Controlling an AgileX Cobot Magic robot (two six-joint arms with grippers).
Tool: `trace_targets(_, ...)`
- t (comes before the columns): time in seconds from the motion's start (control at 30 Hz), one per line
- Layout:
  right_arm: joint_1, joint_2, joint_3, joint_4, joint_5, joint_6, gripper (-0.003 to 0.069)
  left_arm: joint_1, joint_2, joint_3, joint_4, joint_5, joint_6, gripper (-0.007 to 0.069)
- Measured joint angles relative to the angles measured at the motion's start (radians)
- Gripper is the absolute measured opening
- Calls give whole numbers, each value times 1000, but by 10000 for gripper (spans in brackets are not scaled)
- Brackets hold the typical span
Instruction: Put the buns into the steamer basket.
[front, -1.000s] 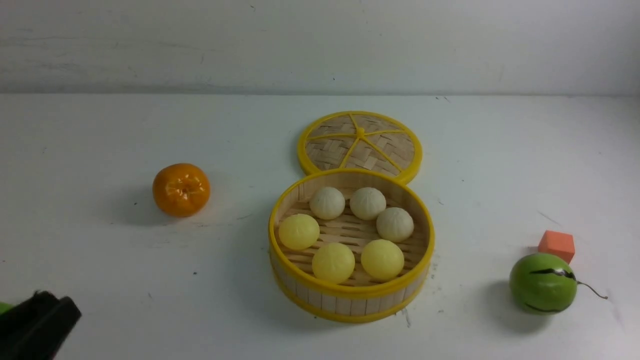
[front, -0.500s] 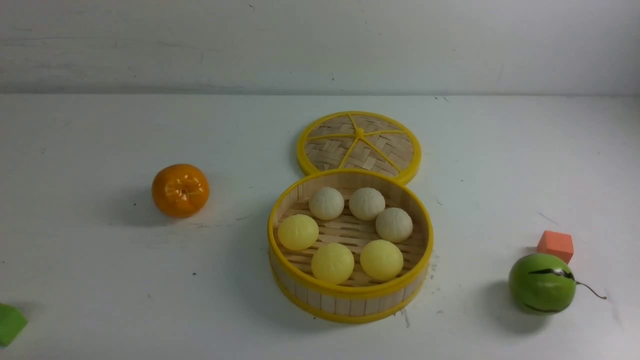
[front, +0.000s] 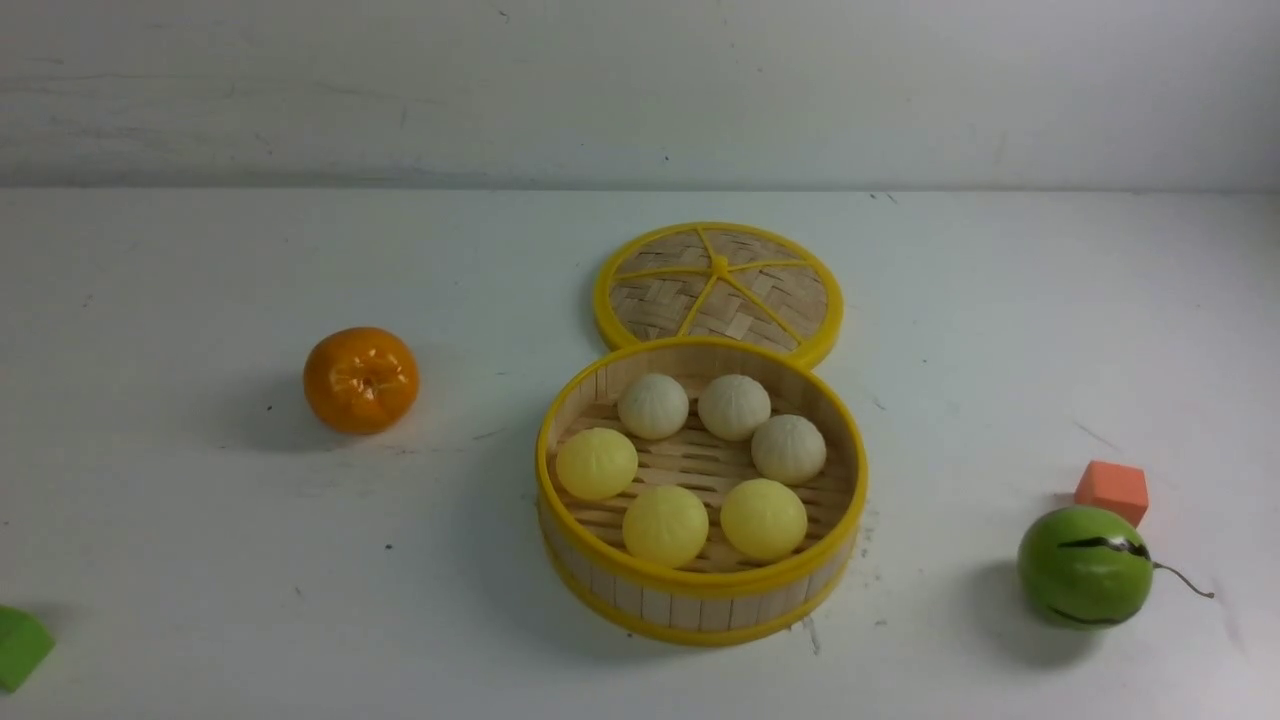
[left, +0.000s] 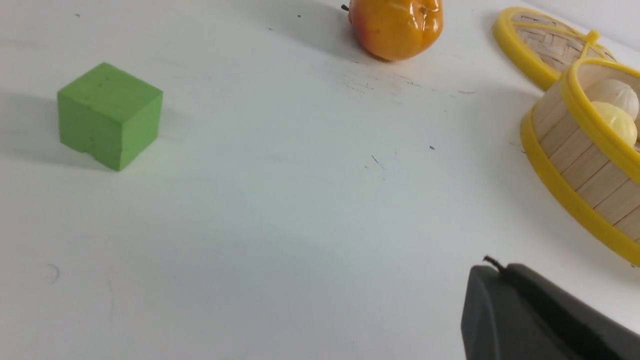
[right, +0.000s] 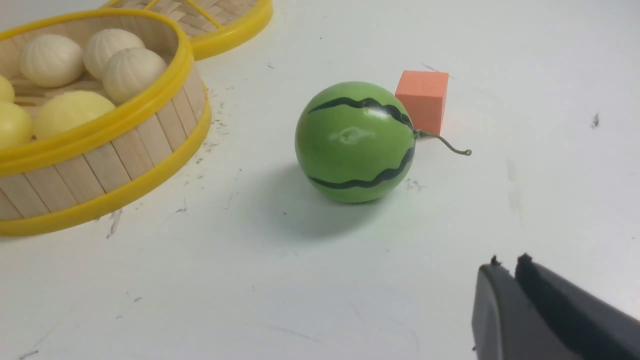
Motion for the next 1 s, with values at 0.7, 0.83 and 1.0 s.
trace_targets(0.7,0,0,0,0,-2,15,59,-1,0,0,-1,0,0,-13)
trace_targets(0.83,0,0,0,0,-2,16,64,-1,0,0,-1,0,0,-13)
trace_targets(1.0,0,0,0,0,-2,16,71,-1,0,0,-1,0,0,-13)
